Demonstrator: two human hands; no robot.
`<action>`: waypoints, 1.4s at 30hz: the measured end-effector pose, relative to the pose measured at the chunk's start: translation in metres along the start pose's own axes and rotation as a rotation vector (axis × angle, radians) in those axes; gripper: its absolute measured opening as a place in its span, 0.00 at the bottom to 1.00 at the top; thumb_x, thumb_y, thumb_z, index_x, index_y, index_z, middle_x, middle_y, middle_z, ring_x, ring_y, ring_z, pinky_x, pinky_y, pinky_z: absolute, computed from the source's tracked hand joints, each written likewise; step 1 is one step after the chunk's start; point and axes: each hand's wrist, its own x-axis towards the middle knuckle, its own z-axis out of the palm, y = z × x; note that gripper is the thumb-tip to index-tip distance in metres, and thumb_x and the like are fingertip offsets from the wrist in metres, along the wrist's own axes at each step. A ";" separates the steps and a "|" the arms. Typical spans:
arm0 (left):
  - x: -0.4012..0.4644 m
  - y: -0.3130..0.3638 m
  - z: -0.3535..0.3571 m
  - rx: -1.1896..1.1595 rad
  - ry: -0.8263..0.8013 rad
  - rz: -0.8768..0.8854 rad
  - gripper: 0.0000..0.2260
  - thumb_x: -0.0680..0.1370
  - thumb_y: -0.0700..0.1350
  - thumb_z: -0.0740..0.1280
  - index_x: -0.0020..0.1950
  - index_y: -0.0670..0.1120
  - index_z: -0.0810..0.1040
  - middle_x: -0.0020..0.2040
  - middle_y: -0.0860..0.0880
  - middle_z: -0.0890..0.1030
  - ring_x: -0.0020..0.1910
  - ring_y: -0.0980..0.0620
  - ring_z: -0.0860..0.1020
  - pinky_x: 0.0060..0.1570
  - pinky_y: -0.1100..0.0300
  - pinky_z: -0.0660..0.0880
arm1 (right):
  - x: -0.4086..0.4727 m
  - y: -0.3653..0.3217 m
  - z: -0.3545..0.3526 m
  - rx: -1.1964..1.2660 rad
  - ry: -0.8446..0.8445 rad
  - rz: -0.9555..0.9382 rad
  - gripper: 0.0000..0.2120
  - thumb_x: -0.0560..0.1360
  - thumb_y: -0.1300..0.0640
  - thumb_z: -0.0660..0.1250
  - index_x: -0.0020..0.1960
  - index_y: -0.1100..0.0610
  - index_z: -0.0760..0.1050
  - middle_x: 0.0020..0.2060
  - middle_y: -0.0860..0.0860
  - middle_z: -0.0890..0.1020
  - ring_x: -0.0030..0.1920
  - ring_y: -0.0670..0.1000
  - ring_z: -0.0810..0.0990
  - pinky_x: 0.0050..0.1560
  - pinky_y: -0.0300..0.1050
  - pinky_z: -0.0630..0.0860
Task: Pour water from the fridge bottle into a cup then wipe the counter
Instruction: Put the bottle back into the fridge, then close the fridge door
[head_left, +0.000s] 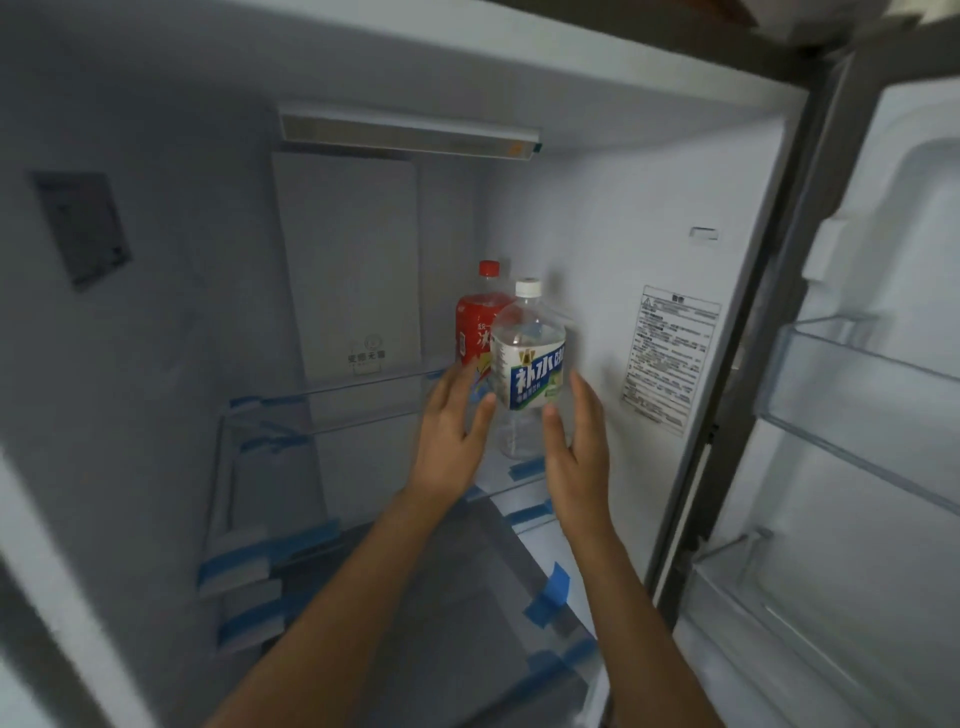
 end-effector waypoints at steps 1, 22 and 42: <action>-0.009 -0.001 -0.006 0.055 -0.002 -0.011 0.21 0.82 0.51 0.59 0.74 0.46 0.66 0.73 0.43 0.67 0.72 0.46 0.66 0.70 0.51 0.65 | -0.010 -0.005 -0.003 -0.033 -0.001 -0.004 0.23 0.81 0.53 0.58 0.75 0.53 0.59 0.67 0.43 0.65 0.69 0.41 0.63 0.67 0.36 0.62; -0.303 0.049 -0.082 0.684 -0.217 0.226 0.17 0.69 0.41 0.75 0.57 0.41 0.80 0.55 0.40 0.80 0.53 0.36 0.79 0.52 0.42 0.76 | -0.285 -0.069 -0.142 -0.758 -0.228 -0.117 0.21 0.78 0.47 0.55 0.61 0.59 0.77 0.57 0.56 0.80 0.57 0.56 0.78 0.52 0.51 0.80; -0.528 0.242 0.012 0.575 -0.433 0.300 0.18 0.70 0.43 0.74 0.59 0.41 0.79 0.57 0.39 0.80 0.55 0.37 0.79 0.52 0.42 0.77 | -0.486 -0.121 -0.410 -1.024 -0.144 0.017 0.19 0.79 0.51 0.55 0.58 0.61 0.78 0.55 0.59 0.79 0.58 0.60 0.77 0.56 0.56 0.77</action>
